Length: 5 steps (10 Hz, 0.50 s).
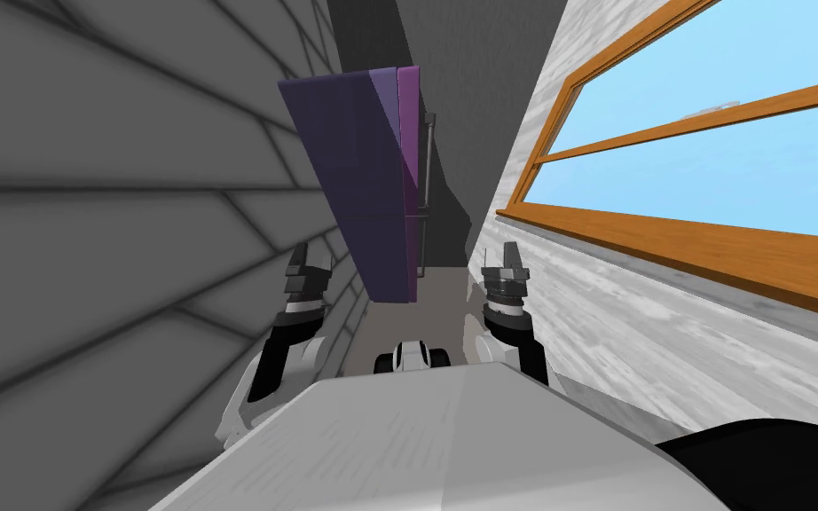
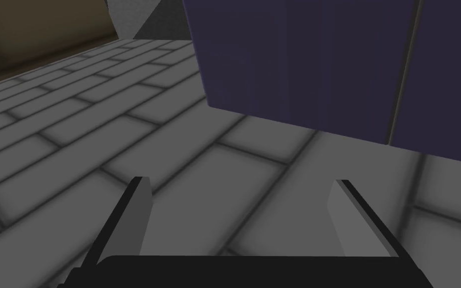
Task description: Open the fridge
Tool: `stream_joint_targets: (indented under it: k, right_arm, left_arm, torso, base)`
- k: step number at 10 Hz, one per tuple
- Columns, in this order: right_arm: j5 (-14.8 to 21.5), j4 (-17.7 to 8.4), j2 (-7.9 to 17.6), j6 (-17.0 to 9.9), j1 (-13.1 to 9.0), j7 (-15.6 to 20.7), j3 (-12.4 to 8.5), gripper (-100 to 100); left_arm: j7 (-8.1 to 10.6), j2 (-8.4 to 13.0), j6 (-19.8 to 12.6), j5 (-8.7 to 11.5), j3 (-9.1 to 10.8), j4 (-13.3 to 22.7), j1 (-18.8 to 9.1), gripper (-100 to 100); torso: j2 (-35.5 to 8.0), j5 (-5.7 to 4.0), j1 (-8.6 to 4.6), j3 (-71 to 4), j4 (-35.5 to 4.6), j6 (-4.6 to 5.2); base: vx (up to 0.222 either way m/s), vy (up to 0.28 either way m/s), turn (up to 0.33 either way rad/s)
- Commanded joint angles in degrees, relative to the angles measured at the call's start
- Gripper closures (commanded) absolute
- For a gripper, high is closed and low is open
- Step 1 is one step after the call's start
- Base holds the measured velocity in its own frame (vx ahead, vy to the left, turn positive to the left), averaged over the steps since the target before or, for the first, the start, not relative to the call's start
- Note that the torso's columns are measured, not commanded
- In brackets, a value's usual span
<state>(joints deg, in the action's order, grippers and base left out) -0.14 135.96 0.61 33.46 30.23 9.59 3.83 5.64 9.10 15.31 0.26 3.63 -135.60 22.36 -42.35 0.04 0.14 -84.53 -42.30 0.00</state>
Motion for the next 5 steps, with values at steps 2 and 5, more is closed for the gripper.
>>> stream_joint_targets:
  k: [2, 5]
  right_arm:
    - [0.0, 0.0, 0.0, 0.0, 0.0, 0.0, 0.0, 0]
    - [0.0, 0.0, 0.0, 0.0, 0.0, 0.0, 0.0, 0]
  left_arm:
    - [-0.57, 1.4, -4.3, 0.1, 0.50, -0.6, -1.6, -100]
    - [-1.39, 2.8, -9.5, 0.4, 1.23, -1.3, -4.1, -100]
  torso:
    - [0.0, -0.05, -0.18, 0.0, 0.0, 0.00]
    - [0.1, -0.05, -0.13, -0.1, 0.0, 0.01]
  base:
    - [0.077, -0.070, 0.037]
    - [0.093, -0.073, 0.053]
